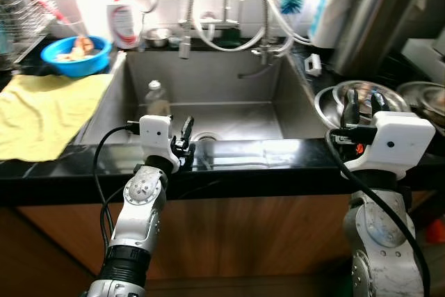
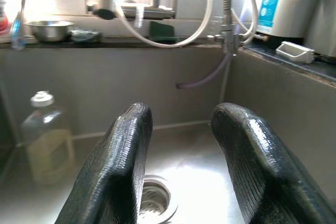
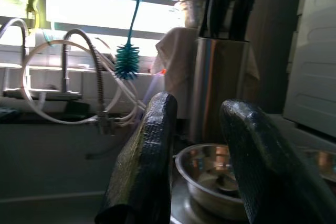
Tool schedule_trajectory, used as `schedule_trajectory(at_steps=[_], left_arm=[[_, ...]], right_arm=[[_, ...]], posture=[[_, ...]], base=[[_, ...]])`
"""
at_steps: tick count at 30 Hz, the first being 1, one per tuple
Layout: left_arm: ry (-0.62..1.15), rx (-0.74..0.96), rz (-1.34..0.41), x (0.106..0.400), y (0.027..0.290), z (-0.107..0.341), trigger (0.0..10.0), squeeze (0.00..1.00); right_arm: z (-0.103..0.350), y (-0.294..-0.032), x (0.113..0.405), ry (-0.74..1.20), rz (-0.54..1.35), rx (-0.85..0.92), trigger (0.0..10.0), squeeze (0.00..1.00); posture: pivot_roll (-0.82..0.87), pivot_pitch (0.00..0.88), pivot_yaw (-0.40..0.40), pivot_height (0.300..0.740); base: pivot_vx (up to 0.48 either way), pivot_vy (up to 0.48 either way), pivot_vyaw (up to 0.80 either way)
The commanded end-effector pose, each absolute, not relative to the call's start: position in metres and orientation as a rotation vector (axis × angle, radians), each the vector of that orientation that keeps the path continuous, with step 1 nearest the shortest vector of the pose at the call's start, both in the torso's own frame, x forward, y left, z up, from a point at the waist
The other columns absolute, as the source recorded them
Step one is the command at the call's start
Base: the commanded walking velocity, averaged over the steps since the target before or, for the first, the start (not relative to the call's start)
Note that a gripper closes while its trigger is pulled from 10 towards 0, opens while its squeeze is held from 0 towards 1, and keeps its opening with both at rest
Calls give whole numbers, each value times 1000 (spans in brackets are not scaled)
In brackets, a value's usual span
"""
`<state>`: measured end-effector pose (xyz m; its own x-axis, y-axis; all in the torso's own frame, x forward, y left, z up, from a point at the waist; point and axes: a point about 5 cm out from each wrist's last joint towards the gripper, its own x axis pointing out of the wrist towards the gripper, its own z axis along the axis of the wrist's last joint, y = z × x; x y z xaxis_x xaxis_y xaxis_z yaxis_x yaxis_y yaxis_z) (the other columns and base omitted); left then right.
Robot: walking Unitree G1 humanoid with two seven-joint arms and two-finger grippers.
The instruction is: Kitchen organization
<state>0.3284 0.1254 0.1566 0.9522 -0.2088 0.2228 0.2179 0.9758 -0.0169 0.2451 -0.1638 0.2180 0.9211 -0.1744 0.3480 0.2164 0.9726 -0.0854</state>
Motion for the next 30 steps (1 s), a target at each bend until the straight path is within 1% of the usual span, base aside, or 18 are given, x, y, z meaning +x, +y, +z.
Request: schedule_trajectory(at_steps=[1,6,10,18,21,23,27,30], left_arm=[[-229,-34,-223,329,124,159,10000,0],[-231,-24,-224,329,123,159,10000,0],[-230,-26,-220,329,122,158,10000,0],[-234,-37,-207,329,125,159,10000,0],[-279,-51,-181,329,128,170,10000,0],[-354,-61,-143,328,132,184,10000,0],[-340,-53,-148,328,132,180,10000,0],[-326,-53,-153,328,131,177,10000,0]], right_arm=[[217,-163,247,-334,-199,-113,10000,0],[219,-163,248,-341,-195,-121,10000,0],[219,-162,248,-344,-186,-148,10000,0],[219,-164,247,-344,-198,-146,10000,0],[219,-169,244,-346,-224,-154,10000,0],[215,-178,235,-337,-275,-162,10000,0],[211,-186,222,-338,-320,-177,10000,0],[210,-192,218,-332,-349,-197,10000,0]], posture=[[-139,0,-8,740],[-143,0,-11,740],[-144,0,-14,740],[-145,0,-16,740],[-144,0,-18,740],[-149,0,-15,740],[-155,0,-11,740],[-162,0,-7,740]], base=[[0,0,-663],[0,0,-653],[0,0,0],[0,0,0],[0,0,0],[0,0,0],[0,0,0],[0,0,0]])
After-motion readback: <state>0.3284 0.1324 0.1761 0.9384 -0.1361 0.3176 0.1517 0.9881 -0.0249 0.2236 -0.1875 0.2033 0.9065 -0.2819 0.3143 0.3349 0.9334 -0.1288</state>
